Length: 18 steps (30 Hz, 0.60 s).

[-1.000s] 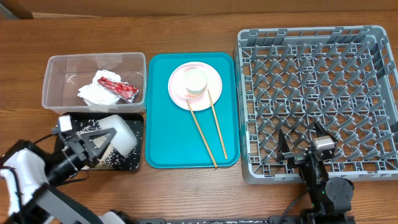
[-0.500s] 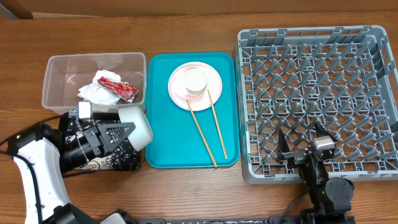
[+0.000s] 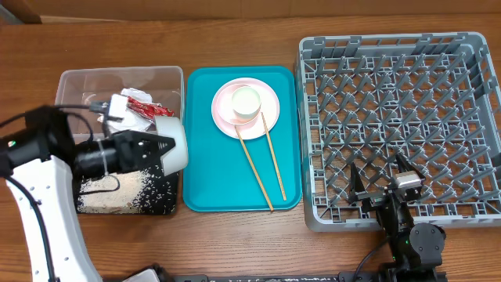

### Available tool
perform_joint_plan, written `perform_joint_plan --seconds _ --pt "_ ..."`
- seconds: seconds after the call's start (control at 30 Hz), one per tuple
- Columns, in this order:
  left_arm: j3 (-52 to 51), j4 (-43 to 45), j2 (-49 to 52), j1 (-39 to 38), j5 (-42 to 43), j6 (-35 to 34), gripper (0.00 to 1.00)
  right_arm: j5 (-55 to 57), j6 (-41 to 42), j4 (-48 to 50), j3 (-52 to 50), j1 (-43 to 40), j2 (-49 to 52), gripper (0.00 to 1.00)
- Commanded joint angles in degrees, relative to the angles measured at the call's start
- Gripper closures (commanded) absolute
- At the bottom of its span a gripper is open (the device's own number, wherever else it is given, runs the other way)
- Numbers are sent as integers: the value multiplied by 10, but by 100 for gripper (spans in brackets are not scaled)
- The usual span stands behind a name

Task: Sort waste into correct bins and load items into the dishwasher
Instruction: 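Carry the emptied white bowl with left gripper and set it on teal tray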

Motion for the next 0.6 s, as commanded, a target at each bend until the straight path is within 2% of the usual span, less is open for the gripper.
perform_joint_plan --seconds 0.0,0.13,0.33,0.57 --pt "20 45 -28 -68 -176 -175 96 -1 0 3 -6 -1 -5 0" --pt "20 84 -31 -169 -274 -237 96 0 0 3 -6 -1 -5 0" --pt "8 126 -26 -338 -486 -354 96 0 0 3 -6 -1 -5 0" --pt "-17 149 13 -492 -653 -456 96 -1 0 3 -6 -1 -5 0"
